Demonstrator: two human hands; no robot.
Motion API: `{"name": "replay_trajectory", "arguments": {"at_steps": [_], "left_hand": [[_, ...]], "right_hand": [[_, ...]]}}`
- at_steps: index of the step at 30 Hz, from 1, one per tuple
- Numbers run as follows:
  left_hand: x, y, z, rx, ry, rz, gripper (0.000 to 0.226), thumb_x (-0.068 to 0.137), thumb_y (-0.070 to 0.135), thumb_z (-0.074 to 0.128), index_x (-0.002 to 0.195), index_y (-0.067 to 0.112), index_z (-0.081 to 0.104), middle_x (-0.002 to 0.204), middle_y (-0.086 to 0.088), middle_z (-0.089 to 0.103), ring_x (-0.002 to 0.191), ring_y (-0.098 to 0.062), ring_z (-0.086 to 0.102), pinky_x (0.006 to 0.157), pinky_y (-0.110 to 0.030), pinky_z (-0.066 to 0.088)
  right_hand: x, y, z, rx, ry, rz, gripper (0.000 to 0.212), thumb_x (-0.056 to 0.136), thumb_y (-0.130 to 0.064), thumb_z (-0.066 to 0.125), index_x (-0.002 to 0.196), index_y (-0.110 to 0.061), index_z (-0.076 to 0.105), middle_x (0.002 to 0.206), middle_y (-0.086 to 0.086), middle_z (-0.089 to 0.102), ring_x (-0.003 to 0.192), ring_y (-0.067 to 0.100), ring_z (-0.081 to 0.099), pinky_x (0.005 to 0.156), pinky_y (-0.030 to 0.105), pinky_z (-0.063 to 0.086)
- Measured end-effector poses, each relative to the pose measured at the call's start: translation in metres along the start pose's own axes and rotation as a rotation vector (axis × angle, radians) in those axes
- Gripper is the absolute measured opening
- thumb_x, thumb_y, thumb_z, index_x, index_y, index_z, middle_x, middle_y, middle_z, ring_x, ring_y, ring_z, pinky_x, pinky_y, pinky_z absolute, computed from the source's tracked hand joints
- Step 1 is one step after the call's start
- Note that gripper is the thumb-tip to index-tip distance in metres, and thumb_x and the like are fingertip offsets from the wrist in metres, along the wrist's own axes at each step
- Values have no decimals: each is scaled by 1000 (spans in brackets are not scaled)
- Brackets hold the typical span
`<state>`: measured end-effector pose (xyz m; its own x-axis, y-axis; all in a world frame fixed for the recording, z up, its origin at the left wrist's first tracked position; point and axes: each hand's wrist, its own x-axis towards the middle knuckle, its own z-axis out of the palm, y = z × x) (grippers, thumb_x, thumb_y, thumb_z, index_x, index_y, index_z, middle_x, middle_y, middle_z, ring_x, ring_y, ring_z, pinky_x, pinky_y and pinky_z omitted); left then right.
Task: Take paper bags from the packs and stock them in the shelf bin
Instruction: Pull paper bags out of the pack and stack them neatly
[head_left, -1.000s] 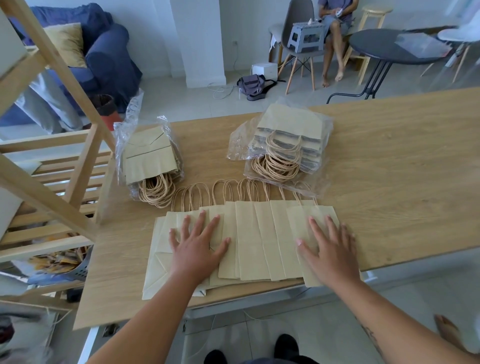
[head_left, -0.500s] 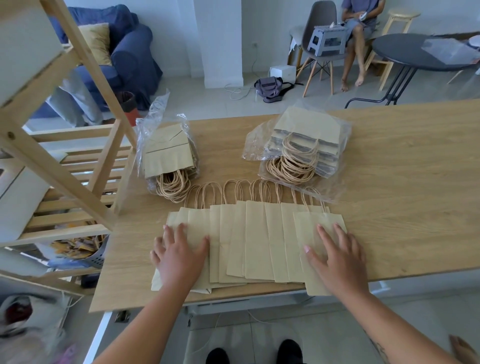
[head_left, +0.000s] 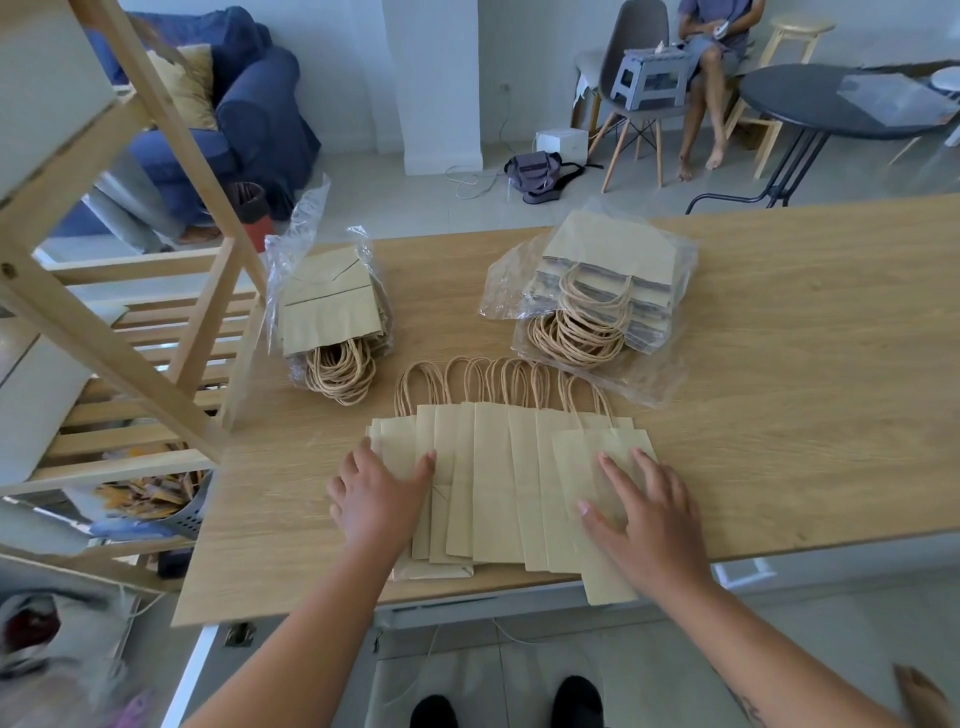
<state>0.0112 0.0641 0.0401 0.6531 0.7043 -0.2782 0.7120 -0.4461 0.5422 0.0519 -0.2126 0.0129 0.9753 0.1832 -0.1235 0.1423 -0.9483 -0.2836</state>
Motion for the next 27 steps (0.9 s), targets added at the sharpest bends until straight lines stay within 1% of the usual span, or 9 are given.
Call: {"name": "replay_trajectory", "arguments": {"at_steps": [4, 6, 9, 13, 18, 20, 23, 24, 27], "left_hand": [[10, 10, -5, -67, -48, -91, 96, 81, 65, 63, 152, 15, 23, 153, -14, 31, 140, -36, 26, 111, -54, 30], [14, 13, -6, -152, -73, -159, 97, 79, 66, 65, 150, 12, 28, 151, -15, 34, 139, -36, 27, 111, -54, 31], [19, 16, -7, -219, -121, -242, 101, 73, 73, 64, 145, 8, 36, 144, -15, 44, 136, -36, 34, 108, -54, 37], [21, 19, -9, -300, -187, -256, 127, 39, 89, 55, 137, 9, 45, 131, -13, 53, 121, -36, 49, 101, -55, 45], [24, 20, -6, -339, -209, -287, 134, 28, 89, 57, 135, 8, 48, 129, -11, 52, 119, -36, 50, 99, -56, 46], [19, 24, -10, -372, -206, -305, 132, 32, 88, 62, 134, 7, 46, 124, -10, 54, 115, -33, 51, 98, -52, 46], [15, 29, -12, -451, -223, -300, 102, 64, 68, 77, 135, 6, 39, 96, -3, 52, 93, -24, 51, 81, -42, 46], [14, 28, -12, -475, -244, -298, 100, 64, 66, 78, 135, 7, 39, 94, -3, 53, 91, -24, 52, 81, -42, 47], [14, 23, -5, -490, -301, -274, 109, 52, 73, 79, 135, 11, 44, 112, -7, 60, 103, -29, 58, 90, -47, 52]], "right_hand": [[9, -11, -3, 31, -45, -60, 79, 81, -79, 27, 150, -42, 29, 161, 0, 19, 144, 27, 17, 116, 43, 22], [11, -16, -2, 38, -77, -81, 73, 87, -74, 35, 152, -43, 23, 163, 0, 12, 147, 28, 11, 118, 44, 18], [10, -24, 0, 83, -98, -104, 71, 89, -71, 38, 152, -44, 19, 164, -1, 8, 149, 29, 4, 121, 46, 11], [7, -34, 5, 109, -113, -154, 76, 83, -78, 29, 152, -45, 19, 164, -1, 8, 150, 30, 1, 122, 47, 8], [7, -40, 11, 96, -96, -166, 78, 81, -80, 22, 152, -46, 19, 164, 0, 8, 150, 30, 2, 122, 49, 8], [7, -39, 12, 101, -83, -169, 79, 80, -81, 19, 151, -46, 20, 164, 0, 9, 150, 30, 2, 122, 50, 9], [7, -37, 15, 108, -64, -172, 79, 81, -81, 20, 151, -46, 20, 164, 1, 11, 150, 31, 3, 122, 50, 7], [7, -38, 16, 106, -61, -176, 78, 81, -81, 19, 151, -47, 19, 164, 1, 10, 150, 31, 3, 122, 49, 6], [11, -45, 17, 98, -93, -203, 75, 84, -79, 21, 152, -47, 15, 165, 0, 6, 151, 30, 0, 122, 47, 1]]}}
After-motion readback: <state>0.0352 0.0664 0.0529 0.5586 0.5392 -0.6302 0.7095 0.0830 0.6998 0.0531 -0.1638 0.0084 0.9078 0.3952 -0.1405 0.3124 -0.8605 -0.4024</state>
